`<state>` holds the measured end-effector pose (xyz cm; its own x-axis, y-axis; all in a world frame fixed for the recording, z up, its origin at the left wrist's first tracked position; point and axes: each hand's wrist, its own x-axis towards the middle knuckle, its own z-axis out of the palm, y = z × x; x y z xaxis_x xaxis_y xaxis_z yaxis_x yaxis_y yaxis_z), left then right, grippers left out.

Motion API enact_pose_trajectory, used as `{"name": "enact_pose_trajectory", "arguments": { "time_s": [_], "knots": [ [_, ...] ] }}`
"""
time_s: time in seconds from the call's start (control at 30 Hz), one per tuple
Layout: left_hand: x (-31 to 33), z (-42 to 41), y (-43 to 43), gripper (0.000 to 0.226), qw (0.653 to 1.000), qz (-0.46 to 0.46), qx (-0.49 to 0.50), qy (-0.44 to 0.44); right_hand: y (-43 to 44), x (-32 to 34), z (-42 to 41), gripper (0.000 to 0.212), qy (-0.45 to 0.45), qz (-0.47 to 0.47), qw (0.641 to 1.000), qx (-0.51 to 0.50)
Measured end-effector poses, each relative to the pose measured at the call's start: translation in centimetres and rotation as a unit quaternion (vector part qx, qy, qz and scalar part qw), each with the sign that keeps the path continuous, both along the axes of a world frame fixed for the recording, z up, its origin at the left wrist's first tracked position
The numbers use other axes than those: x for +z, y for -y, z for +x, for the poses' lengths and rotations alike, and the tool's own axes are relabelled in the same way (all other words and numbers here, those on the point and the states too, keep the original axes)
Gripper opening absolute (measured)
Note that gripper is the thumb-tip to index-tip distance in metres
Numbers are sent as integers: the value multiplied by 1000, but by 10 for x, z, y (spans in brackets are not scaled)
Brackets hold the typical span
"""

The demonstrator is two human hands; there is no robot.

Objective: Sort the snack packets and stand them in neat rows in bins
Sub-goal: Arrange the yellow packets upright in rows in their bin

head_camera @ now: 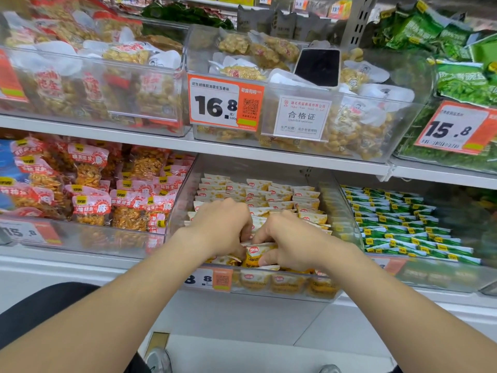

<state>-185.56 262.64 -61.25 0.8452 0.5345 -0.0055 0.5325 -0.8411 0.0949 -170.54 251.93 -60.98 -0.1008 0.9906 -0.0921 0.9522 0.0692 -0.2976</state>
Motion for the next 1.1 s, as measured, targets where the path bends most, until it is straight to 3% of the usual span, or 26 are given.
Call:
{"name": "enact_pose_trajectory", "arguments": {
  "time_s": [0.13,0.33,0.47,0.63,0.73,0.87,0.93,1.03,1.1],
  "knots": [
    [-2,2,6,13,997,75,-2,4,-6,5,-2,16,7,-36,999,11],
    [-8,-3,-3,9,998,61,4,33,-19,-6,-14,23,89,-19,996,-2],
    [-10,-21,-19,48,998,-18,54,12,-23,-10,-18,16,115,-22,993,-7],
    [-9,-37,-25,20,997,-69,18,29,-28,-7,-20,23,144,-22,989,-15],
    [-9,-40,-24,31,992,-124,-11,0,-27,-9,-22,22,158,5,987,-20],
    [-4,-40,-22,20,992,-110,-30,-59,-20,2,-7,29,80,-33,996,-11],
    [-1,-38,-19,18,990,-99,-35,-90,-17,1,-5,11,79,-46,996,2],
    [1,-34,-18,22,989,-93,-22,-114,-19,-7,-9,39,125,-36,991,24],
    [0,-33,-20,21,989,-82,-13,-120,-22,-8,-5,30,132,-49,990,32]
  ]
}}
